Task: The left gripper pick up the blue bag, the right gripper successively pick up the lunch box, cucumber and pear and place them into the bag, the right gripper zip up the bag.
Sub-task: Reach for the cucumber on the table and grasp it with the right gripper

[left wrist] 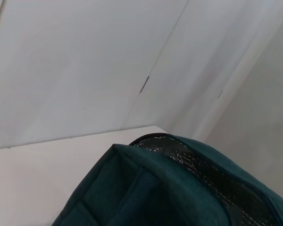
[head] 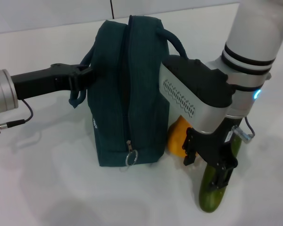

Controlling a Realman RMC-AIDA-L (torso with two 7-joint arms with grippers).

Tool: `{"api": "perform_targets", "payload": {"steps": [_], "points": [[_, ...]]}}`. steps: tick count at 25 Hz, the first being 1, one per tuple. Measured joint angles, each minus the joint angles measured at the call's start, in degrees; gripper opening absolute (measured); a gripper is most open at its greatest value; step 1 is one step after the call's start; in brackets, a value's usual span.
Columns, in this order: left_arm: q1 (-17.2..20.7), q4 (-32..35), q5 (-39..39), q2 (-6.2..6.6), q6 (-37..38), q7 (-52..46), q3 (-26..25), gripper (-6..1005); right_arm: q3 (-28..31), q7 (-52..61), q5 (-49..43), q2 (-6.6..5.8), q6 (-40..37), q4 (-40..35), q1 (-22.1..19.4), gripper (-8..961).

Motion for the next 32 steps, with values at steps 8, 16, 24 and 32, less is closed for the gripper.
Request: {"api": "perform_targets", "payload": {"steps": [8,16,24,32], "points": [[0.0,0.1,0.0,-0.01,-0.5,0.0,-1.3,52,-1.3,-0.1,-1.0,0.04,-3.9,-3.0,1.0,698],[0.3,0.0,0.0,0.02,-0.9,0.0,-1.6,52,-5.5,-1.1,-3.7,0.28,-4.0,-3.7,1.5,697],[0.9,-0.3,-0.1,-0.16,-2.6,0.2,-3.1,53,-9.0,-4.6,-5.7,0.31,-3.4,-3.7,1.8,697],[1.0,-1.5,-0.1,-0.2,-3.8,0.2,-3.2,53,-13.6,-5.6,-8.7,0.38,0.6,-4.4,1.3,696]]}}
